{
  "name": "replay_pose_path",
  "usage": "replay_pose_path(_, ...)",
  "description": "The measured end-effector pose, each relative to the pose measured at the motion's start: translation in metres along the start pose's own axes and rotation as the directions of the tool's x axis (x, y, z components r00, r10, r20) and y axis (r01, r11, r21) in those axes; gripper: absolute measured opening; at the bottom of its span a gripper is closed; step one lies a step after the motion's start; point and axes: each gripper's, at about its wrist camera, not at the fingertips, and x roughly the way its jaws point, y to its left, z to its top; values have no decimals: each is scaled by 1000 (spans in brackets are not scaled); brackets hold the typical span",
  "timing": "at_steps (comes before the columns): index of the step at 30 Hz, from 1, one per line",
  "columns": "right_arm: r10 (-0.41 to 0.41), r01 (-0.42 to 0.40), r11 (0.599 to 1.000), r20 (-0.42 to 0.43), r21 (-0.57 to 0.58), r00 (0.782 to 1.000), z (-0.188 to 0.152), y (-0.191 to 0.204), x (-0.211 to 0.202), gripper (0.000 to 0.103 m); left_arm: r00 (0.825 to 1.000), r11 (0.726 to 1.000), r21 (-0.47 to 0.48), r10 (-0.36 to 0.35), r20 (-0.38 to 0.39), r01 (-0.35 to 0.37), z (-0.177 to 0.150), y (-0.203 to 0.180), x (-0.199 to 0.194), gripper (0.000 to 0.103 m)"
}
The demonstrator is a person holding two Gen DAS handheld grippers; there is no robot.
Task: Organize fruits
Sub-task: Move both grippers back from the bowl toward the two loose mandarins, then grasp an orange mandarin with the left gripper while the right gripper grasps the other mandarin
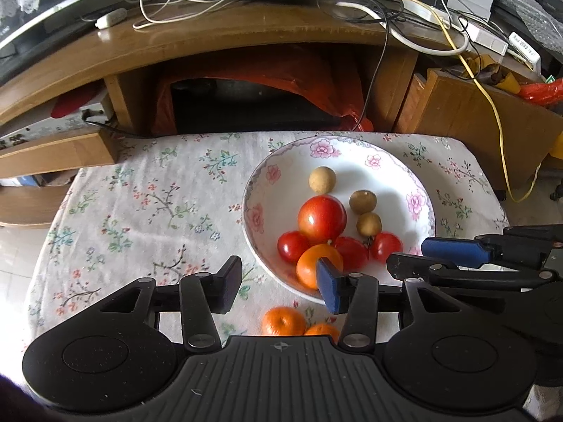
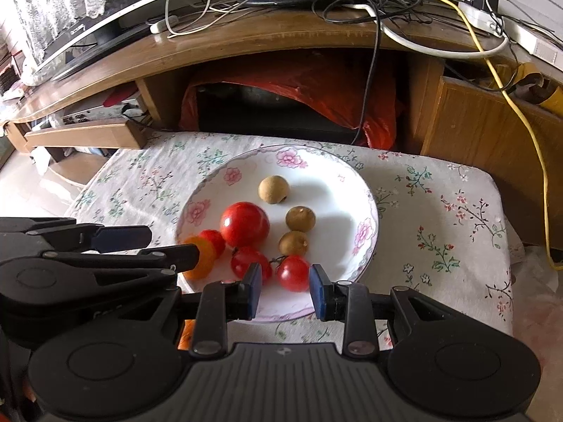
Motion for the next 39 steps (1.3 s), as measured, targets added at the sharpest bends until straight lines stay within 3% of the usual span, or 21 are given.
replay_pose_path(9, 32, -33, 999, -14, -33, 999, -14, 15, -12, 31, 1000, 999, 30, 14, -8, -14, -15, 5, -15, 55)
replay_pose_path(19, 85, -89, 995, -72, -44, 994, -30, 26, -12, 33, 998, 999, 38, -9, -54, 12, -32, 18, -17, 63)
replay_pose_path(30, 124, -134, 989, -142, -65, 982, -33, 37, 6, 35, 992, 999, -18, -42, -122, 40, -32, 42, -3, 65)
replay_pose_path(39, 152, -179, 976, -203, -124, 967, -25, 52, 23, 35, 990, 997, -61, -50, -130, 42, -29, 62, -1, 70)
